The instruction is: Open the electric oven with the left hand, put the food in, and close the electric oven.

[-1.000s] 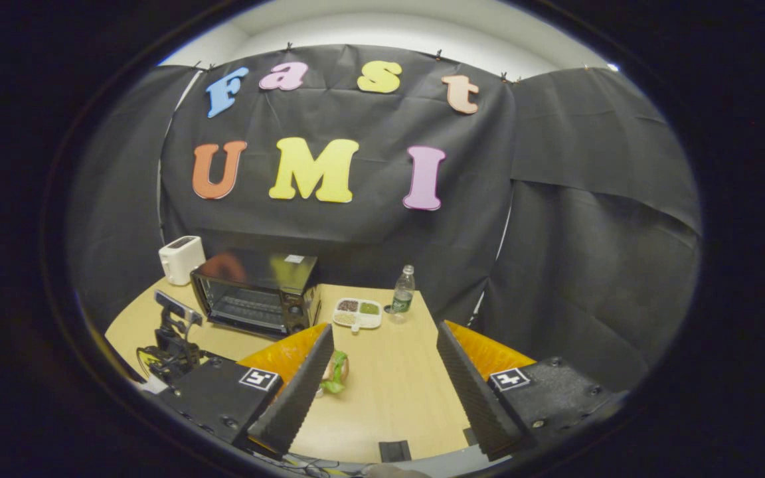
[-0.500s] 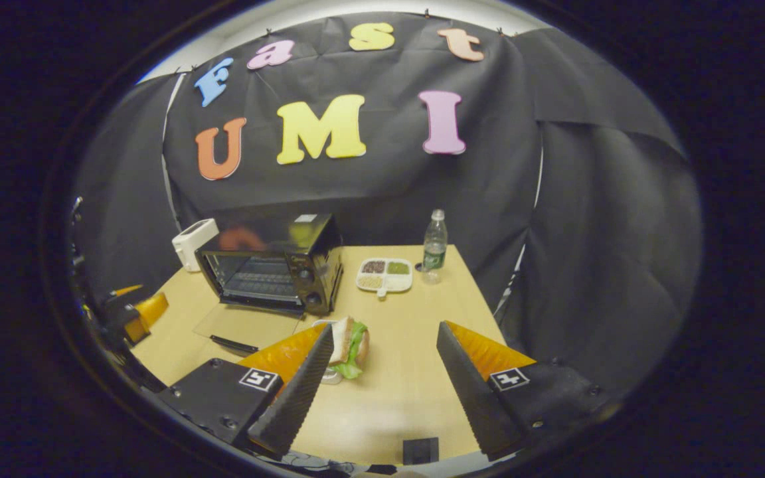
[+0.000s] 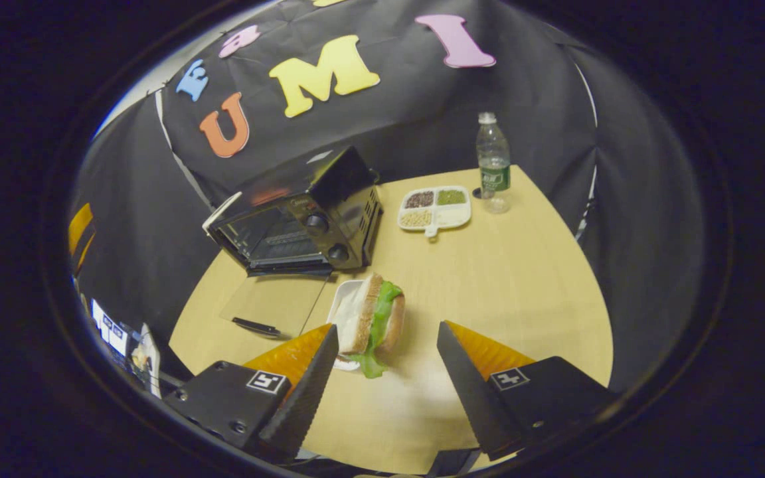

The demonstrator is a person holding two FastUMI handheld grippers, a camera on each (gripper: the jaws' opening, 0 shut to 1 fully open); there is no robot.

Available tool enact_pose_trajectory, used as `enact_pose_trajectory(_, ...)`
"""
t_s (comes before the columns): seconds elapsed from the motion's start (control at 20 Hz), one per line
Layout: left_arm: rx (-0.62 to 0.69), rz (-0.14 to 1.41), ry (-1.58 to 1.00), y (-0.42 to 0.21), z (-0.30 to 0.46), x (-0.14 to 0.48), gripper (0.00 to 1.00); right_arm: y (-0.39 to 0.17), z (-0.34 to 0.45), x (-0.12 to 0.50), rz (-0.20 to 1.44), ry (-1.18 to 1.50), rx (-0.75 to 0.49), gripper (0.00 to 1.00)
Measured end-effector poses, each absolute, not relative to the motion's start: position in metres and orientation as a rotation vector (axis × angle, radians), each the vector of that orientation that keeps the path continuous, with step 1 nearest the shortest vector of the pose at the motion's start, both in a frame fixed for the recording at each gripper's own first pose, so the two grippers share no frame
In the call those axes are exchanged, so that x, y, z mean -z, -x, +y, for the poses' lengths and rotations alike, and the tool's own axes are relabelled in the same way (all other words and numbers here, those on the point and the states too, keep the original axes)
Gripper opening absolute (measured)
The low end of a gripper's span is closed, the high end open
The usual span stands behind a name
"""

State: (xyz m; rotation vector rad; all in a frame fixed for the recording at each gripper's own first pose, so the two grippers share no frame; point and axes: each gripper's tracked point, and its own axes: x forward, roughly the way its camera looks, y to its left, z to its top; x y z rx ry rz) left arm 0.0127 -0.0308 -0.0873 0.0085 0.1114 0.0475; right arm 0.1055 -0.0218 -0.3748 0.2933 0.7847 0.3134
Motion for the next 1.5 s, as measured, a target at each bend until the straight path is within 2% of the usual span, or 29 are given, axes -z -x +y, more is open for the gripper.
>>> enact_pose_trajectory(0.1,-0.06,0.113,-0.011,-0.012,-0.033,0.081,0.95,-0.114,-0.013,0.385,0.822,-0.319,-0.363,0.91)
enact_pose_trajectory(0.15,-0.067,0.115,-0.018,-0.011,-0.034,0.08,0.95,-0.117,-0.009,0.39,0.841,-0.325,-0.388,0.96)
enact_pose_trajectory(0.25,-0.083,0.115,-0.033,-0.012,-0.036,0.077,0.95,-0.127,-0.003,0.399,0.884,-0.323,-0.42,0.96)
enact_pose_trajectory(0.3,-0.089,0.12,-0.04,-0.012,-0.037,0.076,0.95,-0.13,0.001,0.403,0.901,-0.331,-0.443,0.9)
enact_pose_trajectory(0.5,-0.114,0.143,-0.052,-0.021,-0.039,0.082,0.95,-0.139,0.015,0.42,0.998,-0.37,-0.522,0.85)
enact_pose_trajectory(0.6,-0.119,0.161,-0.048,-0.023,-0.042,0.087,0.95,-0.139,0.021,0.424,1.047,-0.432,-0.56,0.77)
enact_pose_trajectory(0.7,-0.131,0.17,-0.058,-0.027,-0.042,0.091,0.95,-0.14,0.026,0.426,1.086,-0.5,-0.57,0.63)
enact_pose_trajectory(0.8,-0.141,0.175,-0.065,-0.03,-0.042,0.093,0.96,-0.138,0.027,0.418,1.097,-0.531,-0.587,0.55)
enact_pose_trajectory(0.85,-0.146,0.177,-0.064,-0.031,-0.043,0.094,0.96,-0.138,0.028,0.417,1.102,-0.519,-0.604,0.46)
enact_pose_trajectory(0.95,-0.145,0.179,-0.058,-0.032,-0.045,0.097,0.95,-0.138,0.026,0.413,1.094,-0.494,-0.6,0.39)
enact_pose_trajectory(1.1,-0.133,0.181,-0.057,-0.032,-0.039,0.101,0.95,-0.137,0.028,0.394,1.049,-0.462,-0.594,0.42)
enact_pose_trajectory(1.3,-0.092,0.188,-0.036,-0.032,-0.022,0.111,0.95,-0.136,0.047,0.354,0.955,-0.505,-0.561,0.39)
enact_pose_trajectory(1.5,-0.014,0.211,-0.042,-0.029,0.0,0.124,0.95,-0.133,0.083,0.328,0.85,-0.595,-0.486,0.41)
